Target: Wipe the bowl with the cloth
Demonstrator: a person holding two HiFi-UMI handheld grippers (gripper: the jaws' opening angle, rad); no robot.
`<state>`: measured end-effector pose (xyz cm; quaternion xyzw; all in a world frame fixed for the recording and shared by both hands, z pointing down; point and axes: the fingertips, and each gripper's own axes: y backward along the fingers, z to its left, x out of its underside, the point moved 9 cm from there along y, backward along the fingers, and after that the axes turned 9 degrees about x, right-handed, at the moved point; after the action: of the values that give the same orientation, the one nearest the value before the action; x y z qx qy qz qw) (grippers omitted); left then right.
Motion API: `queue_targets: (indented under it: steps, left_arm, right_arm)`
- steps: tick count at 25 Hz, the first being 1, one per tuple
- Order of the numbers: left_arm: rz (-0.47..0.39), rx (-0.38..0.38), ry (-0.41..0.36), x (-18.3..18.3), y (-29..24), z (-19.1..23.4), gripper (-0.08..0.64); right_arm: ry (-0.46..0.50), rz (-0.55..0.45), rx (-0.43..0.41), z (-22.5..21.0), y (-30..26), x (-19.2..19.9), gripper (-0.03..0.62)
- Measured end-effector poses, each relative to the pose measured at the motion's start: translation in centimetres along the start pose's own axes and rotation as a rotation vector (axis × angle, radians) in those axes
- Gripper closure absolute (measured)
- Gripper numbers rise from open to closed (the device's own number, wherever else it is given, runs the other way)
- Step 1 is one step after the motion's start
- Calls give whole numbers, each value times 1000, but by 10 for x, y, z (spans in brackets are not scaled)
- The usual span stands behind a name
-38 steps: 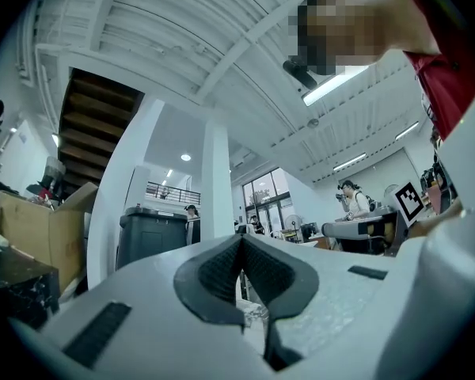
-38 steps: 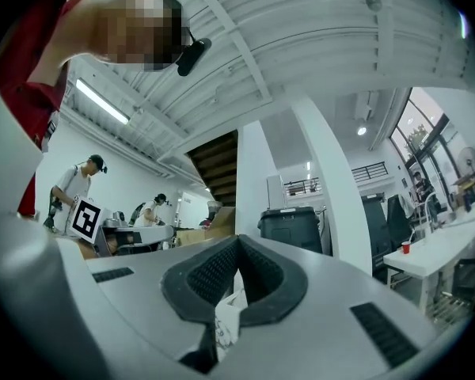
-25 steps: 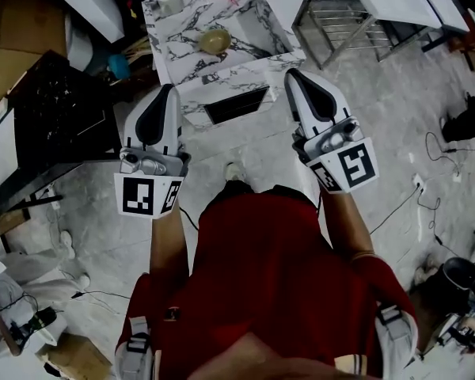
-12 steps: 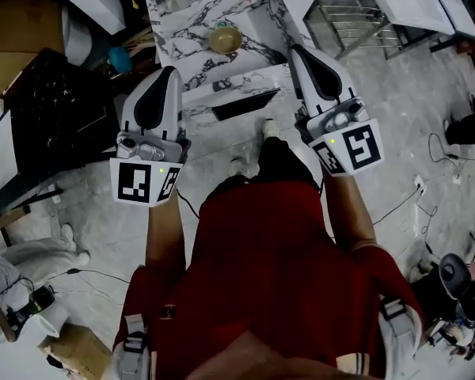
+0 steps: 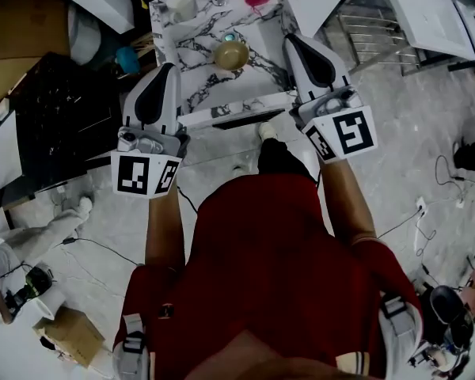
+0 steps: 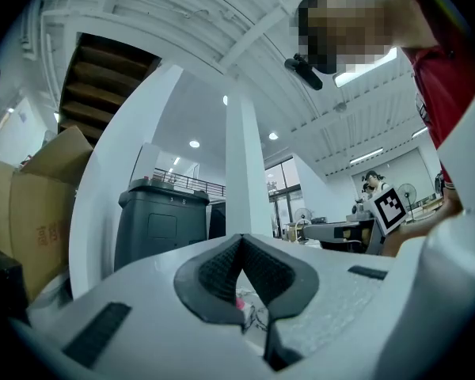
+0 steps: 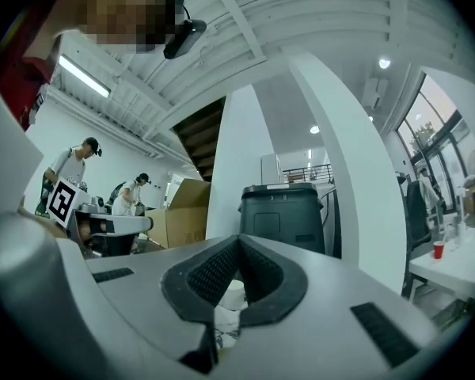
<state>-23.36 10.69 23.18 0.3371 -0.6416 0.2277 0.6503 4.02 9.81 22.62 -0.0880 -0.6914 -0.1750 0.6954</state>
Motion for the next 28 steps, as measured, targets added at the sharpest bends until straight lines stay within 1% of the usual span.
queue_targets:
  steps: [5,10,15,21,23,28]
  left_arm:
    - [33,-38,-6,15,-49,12,554]
    - [72,-97,-6,33,-86,25,554]
    - [121,-149,8,53,-114,34,554]
    - [164,-205,45,75,-134,44,554]
    - [181,-213,58,82,-136,47,554]
    - [214,-210,84,96,-138,61,554]
  right_arm:
    - [-7,59,-16,-49,-52,23,593]
    - [-9,130,-34,-87,-102,50,592]
    - [-23,193,-54,-113,-144,76,592]
    - [-23,268,-91,-132,-186,104,591]
    - [-19,299,-96,-135,-198,114,574]
    - [2,396,-101,-136,-225,139,498]
